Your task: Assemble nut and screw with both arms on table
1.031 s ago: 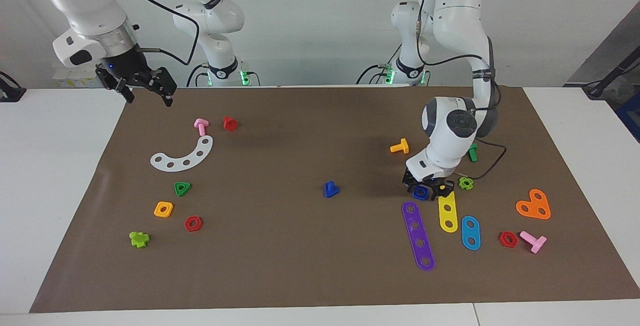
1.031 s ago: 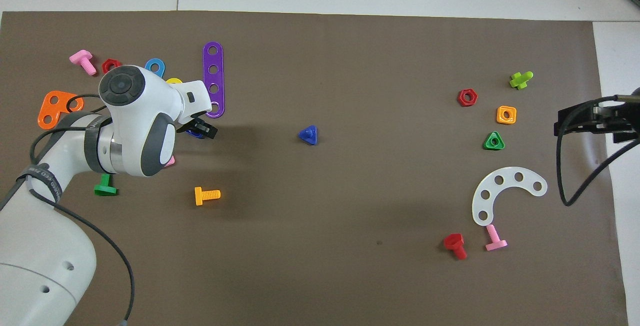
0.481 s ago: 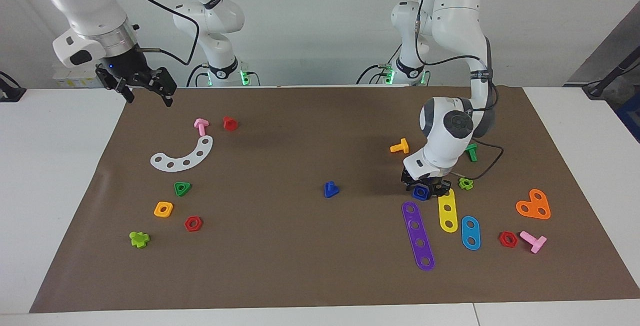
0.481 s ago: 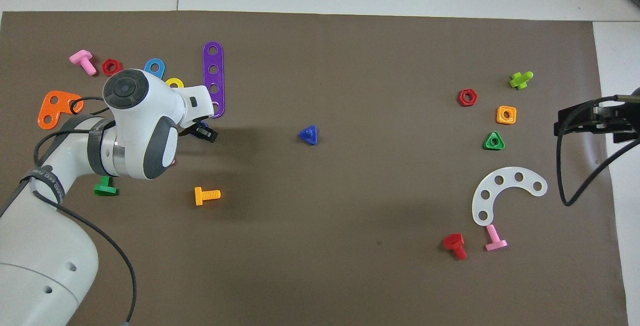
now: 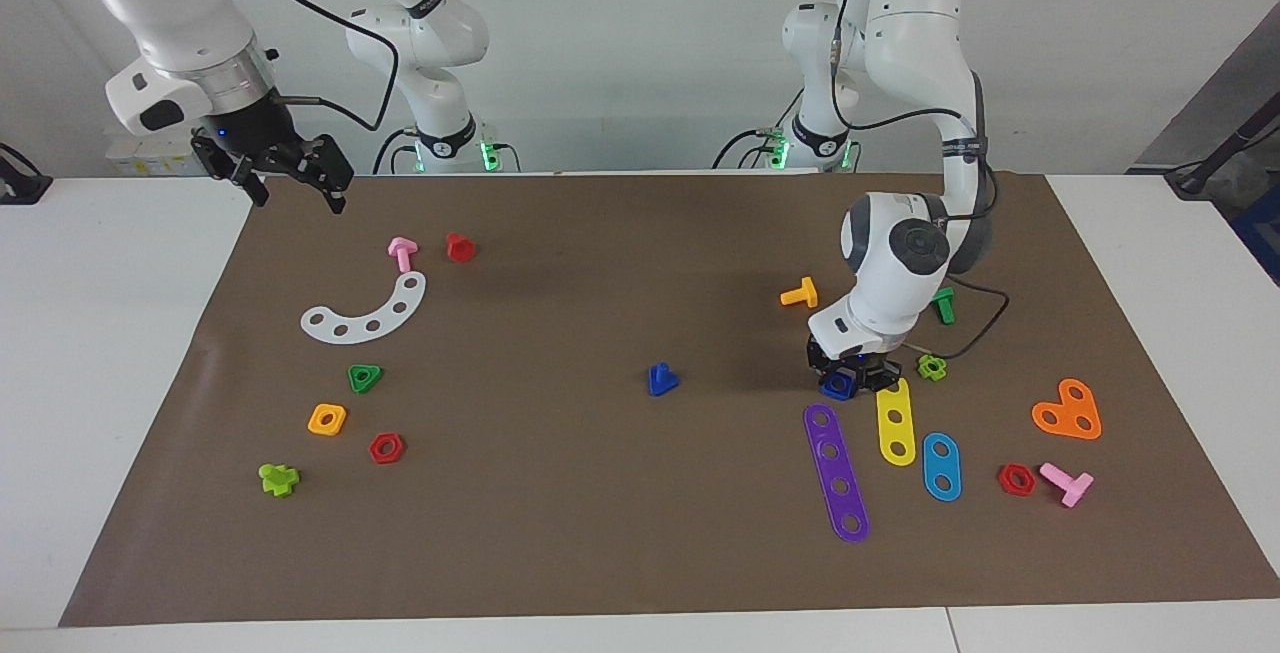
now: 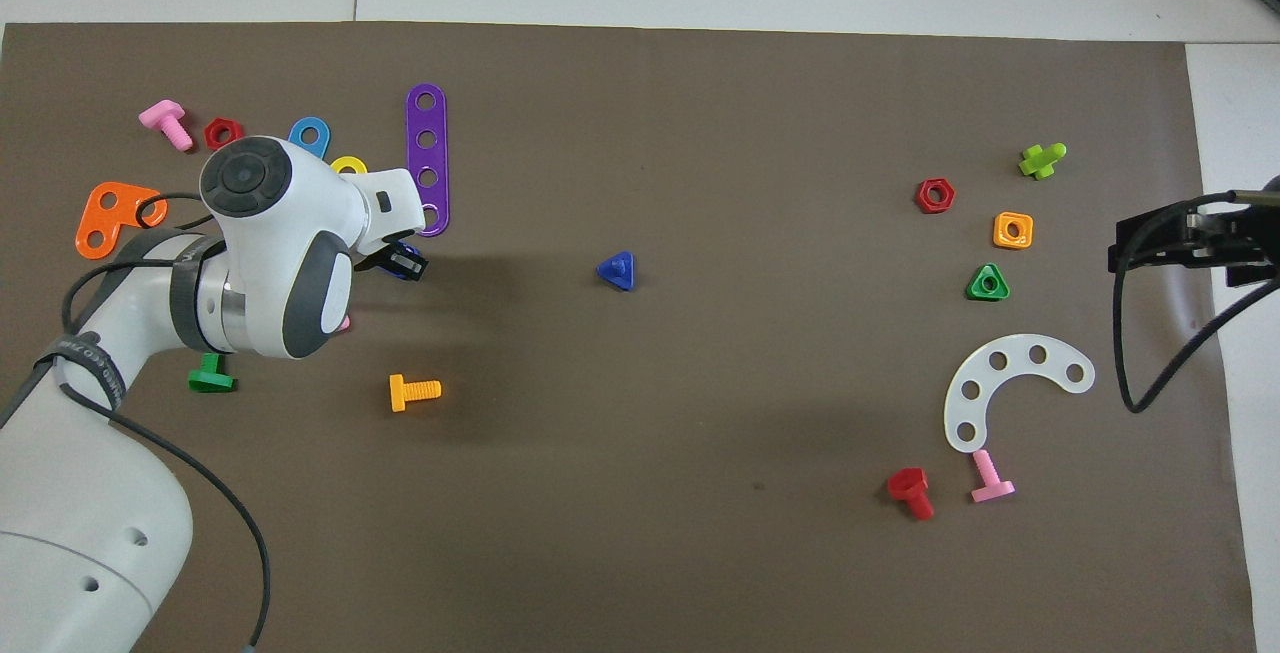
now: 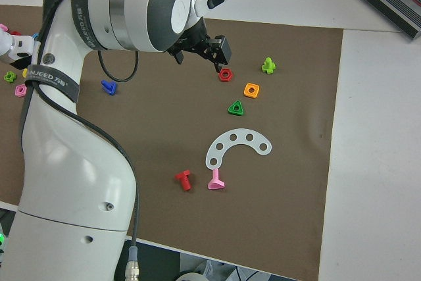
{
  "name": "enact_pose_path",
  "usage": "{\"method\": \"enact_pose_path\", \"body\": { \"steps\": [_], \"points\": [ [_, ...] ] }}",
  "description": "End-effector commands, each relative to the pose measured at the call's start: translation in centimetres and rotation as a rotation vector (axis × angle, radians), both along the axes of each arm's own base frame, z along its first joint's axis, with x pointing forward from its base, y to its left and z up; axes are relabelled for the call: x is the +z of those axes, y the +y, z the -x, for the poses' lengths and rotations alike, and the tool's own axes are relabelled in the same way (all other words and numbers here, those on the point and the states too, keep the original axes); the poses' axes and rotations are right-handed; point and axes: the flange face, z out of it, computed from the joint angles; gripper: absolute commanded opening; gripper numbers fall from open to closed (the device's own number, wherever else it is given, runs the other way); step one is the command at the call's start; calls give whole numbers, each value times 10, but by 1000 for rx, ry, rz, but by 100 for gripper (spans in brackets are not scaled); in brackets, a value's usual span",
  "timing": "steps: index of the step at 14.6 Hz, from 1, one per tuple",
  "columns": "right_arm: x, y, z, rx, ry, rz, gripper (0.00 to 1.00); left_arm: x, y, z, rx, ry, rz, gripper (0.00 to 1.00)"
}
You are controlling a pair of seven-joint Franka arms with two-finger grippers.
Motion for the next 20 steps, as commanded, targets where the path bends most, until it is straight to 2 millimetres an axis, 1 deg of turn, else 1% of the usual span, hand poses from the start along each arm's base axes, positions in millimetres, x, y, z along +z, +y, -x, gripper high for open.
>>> {"method": "enact_pose_path", "body": {
  "steps": [1,2,3,4,5,6,7,9,10,11,12,15,16,17,19,20],
  "points": [
    [1,2,8,-8,-1,-18,100,17,-7,-11,106,23,69,29],
    [1,2,8,-8,-1,-18,100,27,-16,-17,157,21,76,29],
    [1,2,8,-8,-1,-18,100,34,-31,-22,194,33,78,29],
    [1,2,8,-8,-1,-18,100,49,-46,-26,228,43,83,29],
    [1,1,8,-9,-1,-18,100,54,-61,-30,265,58,77,29],
    [1,2,8,-8,-1,-18,100,62,-81,-28,297,64,78,29],
    [1,2,8,-8,-1,-18,100,65,-104,-22,328,66,76,29],
    [1,2,8,-8,-1,-18,100,66,-139,-11,363,77,68,29],
    [1,1,8,-13,0,-18,100,73,-155,-10,375,81,64,27],
    [1,-5,8,-20,-1,-18,100,76,-172,-11,393,88,57,27],
    [1,-7,8,-25,-1,-18,100,82,-183,-12,405,89,55,27],
    [1,-2,8,-19,-3,-18,100,84,-213,-1,428,83,61,26],
    [1,-1,7,-16,-4,-19,100,78,-223,2,430,85,56,25],
    [2,-2,7,-17,-6,-18,100,77,-234,5,431,82,57,25],
    [2,0,7,-14,-7,-17,100,75,-242,8,447,80,58,25],
    [2,0,7,-12,-9,-17,100,74,-250,13,444,80,58,25]
  ]
}}
